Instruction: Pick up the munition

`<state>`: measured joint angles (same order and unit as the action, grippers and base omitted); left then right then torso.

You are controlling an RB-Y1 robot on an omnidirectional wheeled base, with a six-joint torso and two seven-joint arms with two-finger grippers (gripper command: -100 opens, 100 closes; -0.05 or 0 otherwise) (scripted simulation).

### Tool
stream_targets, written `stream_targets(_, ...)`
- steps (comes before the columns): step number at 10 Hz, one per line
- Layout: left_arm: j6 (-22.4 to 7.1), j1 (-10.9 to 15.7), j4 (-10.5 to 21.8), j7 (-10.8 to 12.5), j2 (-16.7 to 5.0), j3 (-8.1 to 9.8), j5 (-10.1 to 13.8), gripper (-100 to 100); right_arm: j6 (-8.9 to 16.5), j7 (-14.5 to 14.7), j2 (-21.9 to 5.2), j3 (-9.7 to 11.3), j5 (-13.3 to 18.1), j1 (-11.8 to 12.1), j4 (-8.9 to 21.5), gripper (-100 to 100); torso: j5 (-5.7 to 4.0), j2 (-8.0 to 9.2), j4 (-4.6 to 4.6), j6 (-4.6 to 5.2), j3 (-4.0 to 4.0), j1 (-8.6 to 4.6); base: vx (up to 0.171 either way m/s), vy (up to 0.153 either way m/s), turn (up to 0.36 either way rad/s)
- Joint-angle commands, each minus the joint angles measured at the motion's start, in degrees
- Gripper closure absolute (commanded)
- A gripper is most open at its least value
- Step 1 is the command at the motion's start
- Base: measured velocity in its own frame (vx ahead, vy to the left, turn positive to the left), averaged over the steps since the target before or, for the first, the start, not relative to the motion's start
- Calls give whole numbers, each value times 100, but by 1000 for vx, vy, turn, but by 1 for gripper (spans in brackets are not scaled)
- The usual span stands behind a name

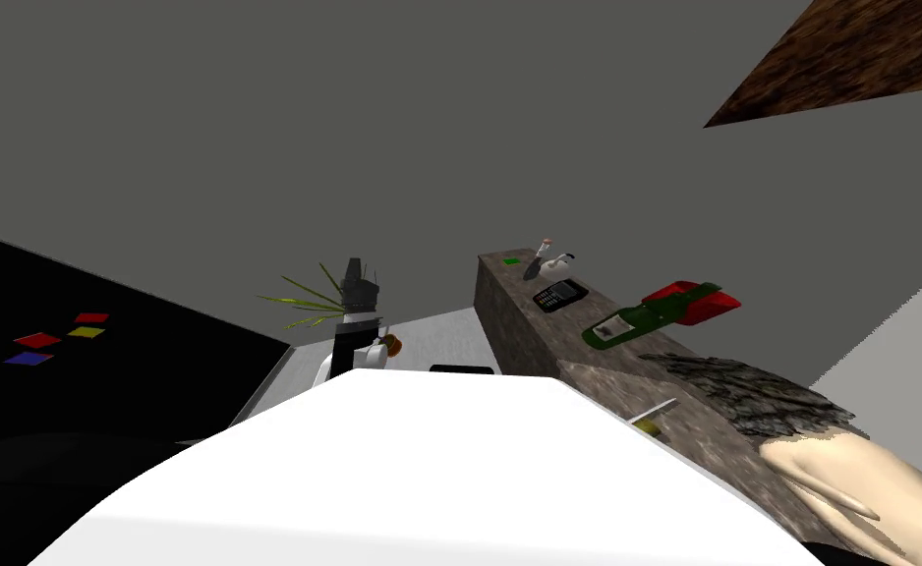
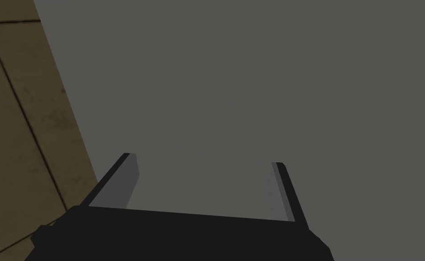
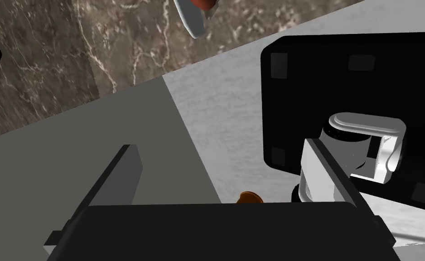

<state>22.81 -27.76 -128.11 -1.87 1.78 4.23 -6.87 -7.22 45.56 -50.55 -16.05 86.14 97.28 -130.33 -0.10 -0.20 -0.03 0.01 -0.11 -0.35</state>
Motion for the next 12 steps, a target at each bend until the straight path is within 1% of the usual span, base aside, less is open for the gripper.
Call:
stream_targets(1, 0, 0, 0, 0, 0, 0, 0, 0, -4, 152, -103, 53, 286, 156, 53, -100, 0, 0, 0, 0, 0, 0, 45, -127, 254)
stream_targets(2, 0, 0, 0, 0, 0, 0, 0, 0, -4, 152, -103, 53, 287, 156, 53, -100, -2, -8, -2, -2, -4, -10, 46, -110, 89)
stream_targets(4, 0, 0, 0, 0, 0, 0, 0, 0, -24, 336, -191, 102, 560, 331, 102, -100, 0, -7, -1, 0, -4, -1, 25, -107, 149)
stream_targets(5, 0, 0, 0, 0, 0, 0, 0, 0, -24, 336, -191, 102, 560, 331, 102, -100, -1, -3, -1, 0, -2, -4, 9, -94, 88)
stream_targets(7, 0, 0, 0, 0, 0, 0, 0, 0, -60, 531, -294, 179, 841, 495, 164, -100, 1, -1, 0, 1, 0, 8, 21, -104, 181)
stream_targets(8, 0, 0, 0, 0, 0, 0, 0, 0, -60, 497, -294, 179, 841, 495, 164, -100, -2, -6, -1, -2, -3, -9, 28, -124, 102)
stream_targets(9, 0, -1, 0, 0, 0, 1, 0, 0, -60, 531, -294, 179, 841, 495, 164, -100, -2, -7, -1, 3, -4, -6, 13, -56, -22)
stream_targets(10, 0, -1, 0, 0, 0, 0, 0, 0, -81, 598, -344, 226, 935, 536, 193, -100, 2, -3, 0, 5, -1, 16, 10, -44, 90)
stream_targets(11, 0, 0, 0, 0, 0, 0, 0, 0, -98, 480, -282, 204, 998, 500, 169, -100, 5, -1, 0, 2, -1, 23, 5, -27, 30)
stream_targets(12, 0, -1, 0, 0, 1, 0, 0, 0, -106, 486, -283, 207, 1012, 503, 170, 0, 6, 0, 1, 5, 1, 32, 1, -5, -4)
